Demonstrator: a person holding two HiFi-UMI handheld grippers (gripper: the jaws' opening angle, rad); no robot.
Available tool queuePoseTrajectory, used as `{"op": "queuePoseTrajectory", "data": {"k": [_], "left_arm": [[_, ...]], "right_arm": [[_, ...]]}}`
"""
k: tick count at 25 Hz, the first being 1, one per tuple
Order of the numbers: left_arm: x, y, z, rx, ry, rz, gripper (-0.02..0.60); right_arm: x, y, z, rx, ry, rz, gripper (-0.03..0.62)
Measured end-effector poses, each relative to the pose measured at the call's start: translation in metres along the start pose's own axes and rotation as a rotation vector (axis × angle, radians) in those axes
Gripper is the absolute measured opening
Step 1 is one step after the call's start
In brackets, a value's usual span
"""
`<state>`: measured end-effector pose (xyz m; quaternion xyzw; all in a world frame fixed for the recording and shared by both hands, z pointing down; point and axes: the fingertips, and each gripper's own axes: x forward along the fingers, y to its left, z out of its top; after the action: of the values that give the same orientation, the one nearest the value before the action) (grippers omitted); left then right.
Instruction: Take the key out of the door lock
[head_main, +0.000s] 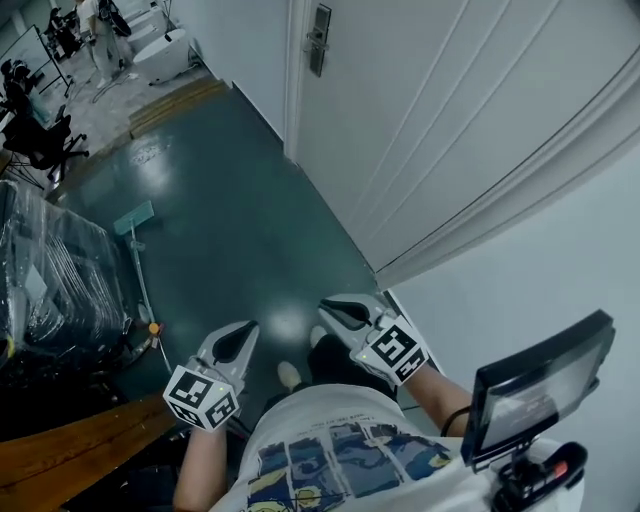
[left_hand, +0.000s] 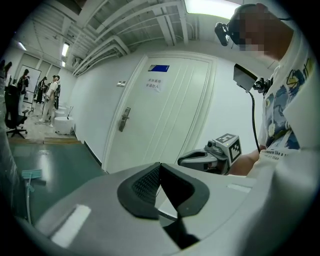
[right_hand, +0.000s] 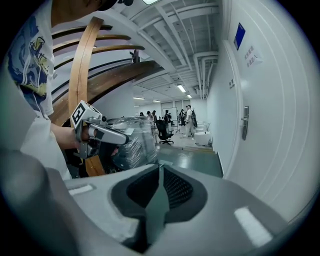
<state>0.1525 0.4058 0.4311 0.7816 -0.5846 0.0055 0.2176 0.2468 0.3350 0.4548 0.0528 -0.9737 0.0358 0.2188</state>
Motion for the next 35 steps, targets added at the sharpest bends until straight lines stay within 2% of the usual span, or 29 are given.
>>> {"op": "queuePoseTrajectory", "data": {"k": [4,9,13,17,25,30,35], "left_arm": [[0.026,0.028,0.019,-0.002,0.001,-0.016,0.005],[0.076,0.077,0.055,-0.002,0.006,0.001,0.005],[0.120,0.110,0.096,0.030,0.011,0.012,0.005],[0.156,0.143,0.134,0.074,-0.018,0.039,0.005],[0.204,0.198,0.171,0.049,-0.009,0.058,0.005],[0.228,0.247,0.183,0.027,0.008,0.021,0.005],[0.251,0.292,0.211,0.070,0.021,-0.084,0.005]], "right_arm": [[0.023,-0.032,0.008,0.019,0.011,-0.006,0.017],[0.065,-0.104,0.030,0.039,0.001,-0.006,0.017],[0.097,-0.167,0.063,0.053,-0.033,0.000,0.017],[0.129,-0.217,0.085,0.023,-0.050,0.014,0.017],[0.180,-0.285,0.103,0.048,-0.033,0.013,0.017],[0.216,-0.317,0.110,0.114,-0.024,-0.036,0.017],[0.252,-0.355,0.130,0.214,-0.029,-0.134,0.017]]}}
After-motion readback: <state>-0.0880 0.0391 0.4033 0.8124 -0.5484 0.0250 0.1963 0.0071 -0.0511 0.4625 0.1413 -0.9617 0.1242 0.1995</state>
